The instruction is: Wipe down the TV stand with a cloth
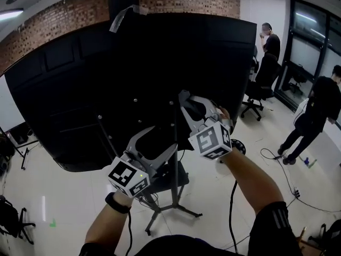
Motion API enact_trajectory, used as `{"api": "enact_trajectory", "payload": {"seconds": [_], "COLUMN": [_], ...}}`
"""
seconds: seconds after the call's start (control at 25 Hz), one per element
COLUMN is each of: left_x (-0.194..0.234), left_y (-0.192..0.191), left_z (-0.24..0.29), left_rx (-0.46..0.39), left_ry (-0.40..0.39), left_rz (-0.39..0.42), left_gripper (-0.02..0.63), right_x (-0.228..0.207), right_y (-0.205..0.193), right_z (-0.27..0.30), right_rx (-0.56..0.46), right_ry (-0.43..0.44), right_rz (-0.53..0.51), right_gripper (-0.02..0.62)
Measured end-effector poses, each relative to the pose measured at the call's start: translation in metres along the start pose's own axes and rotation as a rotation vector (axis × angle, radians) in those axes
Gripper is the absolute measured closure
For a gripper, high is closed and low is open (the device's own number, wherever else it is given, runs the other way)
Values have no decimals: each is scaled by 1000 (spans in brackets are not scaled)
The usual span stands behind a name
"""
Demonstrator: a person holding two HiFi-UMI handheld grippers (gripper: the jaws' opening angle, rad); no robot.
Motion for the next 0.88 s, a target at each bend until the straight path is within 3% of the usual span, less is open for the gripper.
{"api": "enact_trajectory", "payload": {"seconds": [0.44, 0.88], "left_x": [3, -12], "left_y": [-10, -19], "left_z": [28, 67], "left_rx": [31, 26], "left_ry": [47, 18], "left_rz": [9, -6], "left_gripper": [301, 301], "right_x": [-11, -65], "right_y": [-14, -80], "right_z": [31, 14], "right_rx": [-44, 28], "right_ry": [37, -49], "right_rz": [-8, 36], "right_gripper": [537, 538]}}
Point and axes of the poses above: the fingertips, and each gripper's own axes: z forward along the fingers, x to its left, y out of its top, the point moved 3 cm from there along -z, backward along the fingers, and after that the axes turned 10 degrees about x, right-handed, at the moved point
